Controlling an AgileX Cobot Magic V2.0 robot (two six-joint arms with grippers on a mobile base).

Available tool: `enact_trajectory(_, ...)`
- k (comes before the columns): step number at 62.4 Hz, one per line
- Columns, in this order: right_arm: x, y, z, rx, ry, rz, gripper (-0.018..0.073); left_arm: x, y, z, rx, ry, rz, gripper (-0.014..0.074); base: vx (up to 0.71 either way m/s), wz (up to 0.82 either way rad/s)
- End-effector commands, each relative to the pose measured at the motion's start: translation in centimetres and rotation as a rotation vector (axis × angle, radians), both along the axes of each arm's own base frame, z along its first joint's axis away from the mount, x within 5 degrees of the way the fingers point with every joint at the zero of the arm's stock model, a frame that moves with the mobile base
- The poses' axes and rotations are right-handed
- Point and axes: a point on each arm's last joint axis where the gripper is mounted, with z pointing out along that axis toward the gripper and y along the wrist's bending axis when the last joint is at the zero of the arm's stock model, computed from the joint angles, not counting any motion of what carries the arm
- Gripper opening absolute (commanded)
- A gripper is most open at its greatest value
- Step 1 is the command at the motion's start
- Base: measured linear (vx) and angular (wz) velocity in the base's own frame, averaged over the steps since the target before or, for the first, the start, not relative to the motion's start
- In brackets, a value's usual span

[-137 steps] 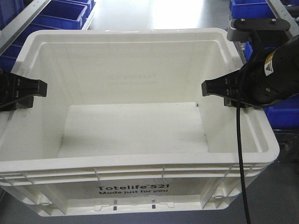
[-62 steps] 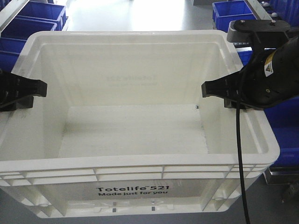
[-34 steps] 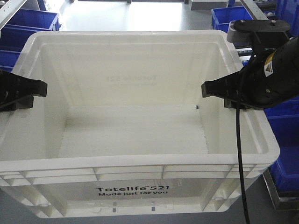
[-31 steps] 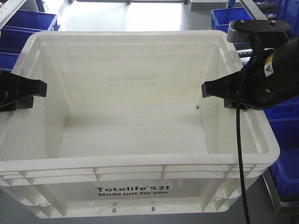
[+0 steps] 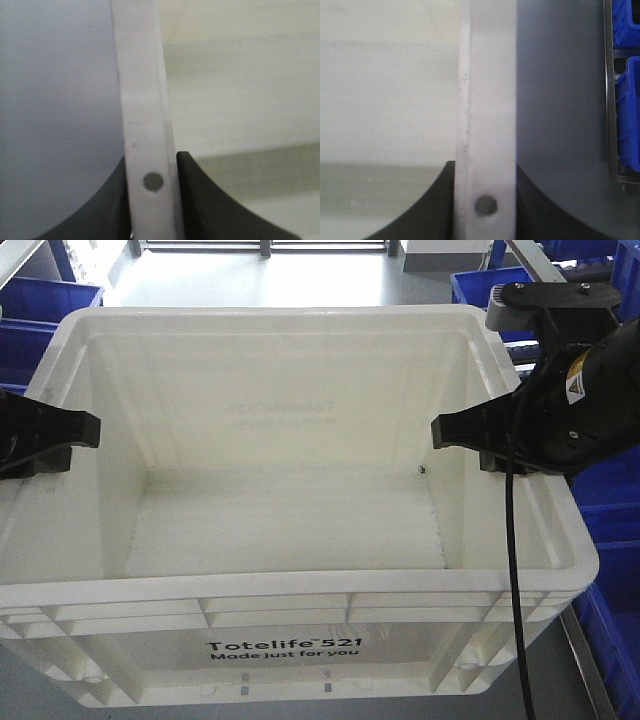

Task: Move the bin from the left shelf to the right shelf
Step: 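Keep gripping the tote rims while the base drives across the room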

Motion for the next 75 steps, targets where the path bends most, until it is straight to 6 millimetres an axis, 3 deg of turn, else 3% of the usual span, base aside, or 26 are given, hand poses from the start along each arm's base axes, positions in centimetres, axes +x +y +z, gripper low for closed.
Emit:
enact_trajectory(1, 0.08, -1.67, 2.84, -0.076, -0.182, -0.018, 0.0082, -0.52, 0.86, 2.35, 0.046, -0.141, 0.0, 0.0128, 0.36, -0.04)
enact_trajectory(75, 0.09, -1.69, 2.85, -0.079, -0.183, -0.018, 0.0082, -0.52, 0.87, 2.34, 0.046, -0.141, 0.0, 0.0128, 0.37, -0.03)
